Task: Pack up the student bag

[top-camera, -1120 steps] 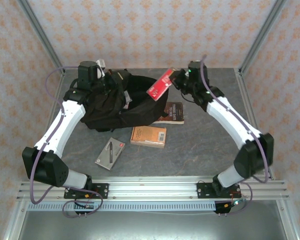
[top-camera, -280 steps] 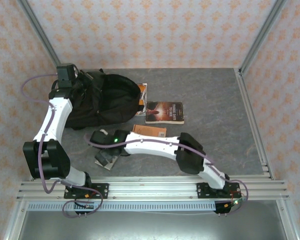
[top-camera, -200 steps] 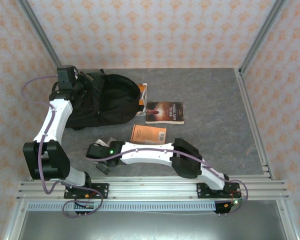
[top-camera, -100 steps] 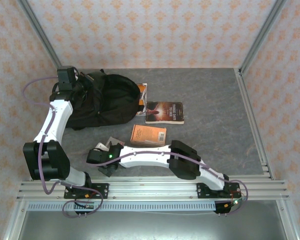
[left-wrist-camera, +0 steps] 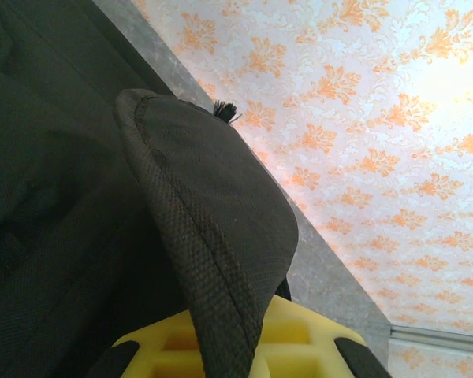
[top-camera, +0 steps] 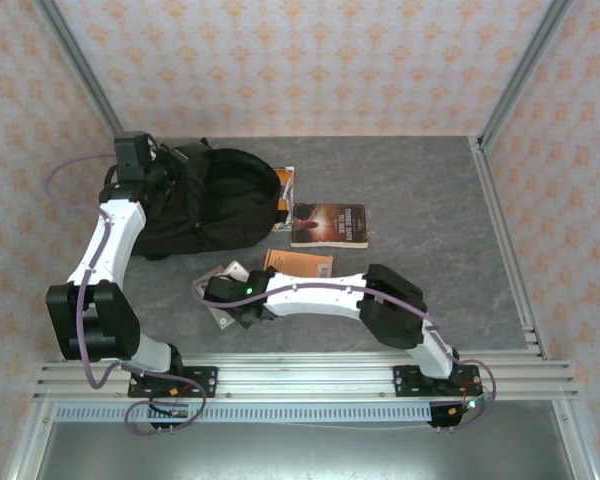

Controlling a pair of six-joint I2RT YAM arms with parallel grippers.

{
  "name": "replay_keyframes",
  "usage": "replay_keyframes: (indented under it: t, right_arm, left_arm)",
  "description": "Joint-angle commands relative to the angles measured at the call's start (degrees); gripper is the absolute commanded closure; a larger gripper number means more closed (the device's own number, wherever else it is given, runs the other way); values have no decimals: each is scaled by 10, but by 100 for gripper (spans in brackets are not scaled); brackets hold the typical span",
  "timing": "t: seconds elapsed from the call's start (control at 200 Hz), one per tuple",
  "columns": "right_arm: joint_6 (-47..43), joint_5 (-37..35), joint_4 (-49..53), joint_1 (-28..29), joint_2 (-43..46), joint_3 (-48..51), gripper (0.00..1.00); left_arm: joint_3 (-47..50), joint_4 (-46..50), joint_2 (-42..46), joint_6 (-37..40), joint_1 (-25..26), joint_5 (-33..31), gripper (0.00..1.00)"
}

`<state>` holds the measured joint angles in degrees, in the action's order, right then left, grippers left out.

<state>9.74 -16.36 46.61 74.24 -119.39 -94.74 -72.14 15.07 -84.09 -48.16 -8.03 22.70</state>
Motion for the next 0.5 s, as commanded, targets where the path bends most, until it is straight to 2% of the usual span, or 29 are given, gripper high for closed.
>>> replay_keyframes:
  t: [0.0,0.195,0.49]
  right_arm:
    - [-20,34,6,1,45,0,0]
    - [-39,124,26,-14,-7,-96,1]
    - [-20,154,139,-20,-167,-322,1]
  left_arm:
    - [6,-21,12,-12,-7,14,100]
    - [6,-20,16,-11,-9,13,100]
    - [8,-22,18,-13,-14,15,100]
